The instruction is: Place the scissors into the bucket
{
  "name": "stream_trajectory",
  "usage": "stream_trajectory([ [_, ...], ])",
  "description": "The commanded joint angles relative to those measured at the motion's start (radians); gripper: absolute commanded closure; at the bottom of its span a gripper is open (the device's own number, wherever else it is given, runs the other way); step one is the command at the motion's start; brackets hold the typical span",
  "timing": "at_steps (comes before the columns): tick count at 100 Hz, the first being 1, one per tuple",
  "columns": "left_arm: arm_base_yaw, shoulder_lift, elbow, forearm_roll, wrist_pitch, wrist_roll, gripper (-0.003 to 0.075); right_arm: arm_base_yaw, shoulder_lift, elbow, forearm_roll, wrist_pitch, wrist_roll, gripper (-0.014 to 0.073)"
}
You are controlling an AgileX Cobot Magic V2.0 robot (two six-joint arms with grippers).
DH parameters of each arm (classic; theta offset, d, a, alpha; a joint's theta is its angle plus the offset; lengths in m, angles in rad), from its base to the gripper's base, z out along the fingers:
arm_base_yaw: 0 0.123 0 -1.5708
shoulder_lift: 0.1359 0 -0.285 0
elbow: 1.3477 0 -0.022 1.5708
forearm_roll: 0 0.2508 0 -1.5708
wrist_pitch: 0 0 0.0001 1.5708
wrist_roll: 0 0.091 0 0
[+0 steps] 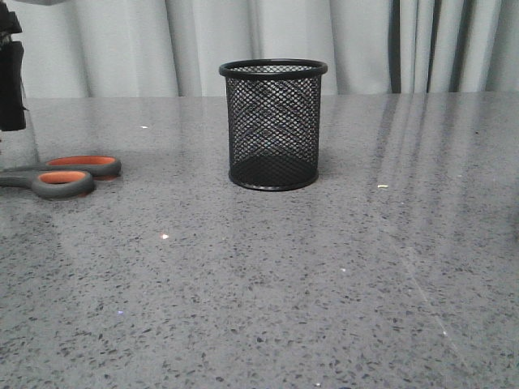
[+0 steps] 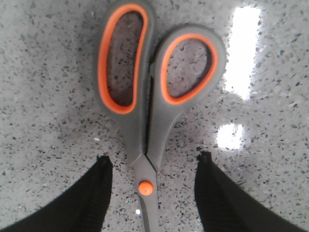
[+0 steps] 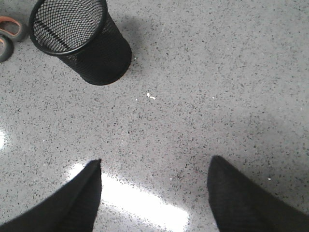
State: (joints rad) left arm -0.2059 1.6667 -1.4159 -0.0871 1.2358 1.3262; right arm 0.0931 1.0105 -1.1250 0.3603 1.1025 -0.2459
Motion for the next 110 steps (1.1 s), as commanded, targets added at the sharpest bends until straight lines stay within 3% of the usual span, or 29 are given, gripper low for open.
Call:
stream_trajectory([
  [1, -0.008, -0.026, -0.032, -0.010, 0.040, 0.001, 0.0358, 0.001, -0.007, -0.034, 0.022, -0.044, -0.015, 0.0167],
  [110, -0.008, 0.062, -0.032, -0.010, 0.032, 0.053, 0.0359, 0.002, -0.007, -0.034, 0.023, -0.048, -0.015, 0.0167],
])
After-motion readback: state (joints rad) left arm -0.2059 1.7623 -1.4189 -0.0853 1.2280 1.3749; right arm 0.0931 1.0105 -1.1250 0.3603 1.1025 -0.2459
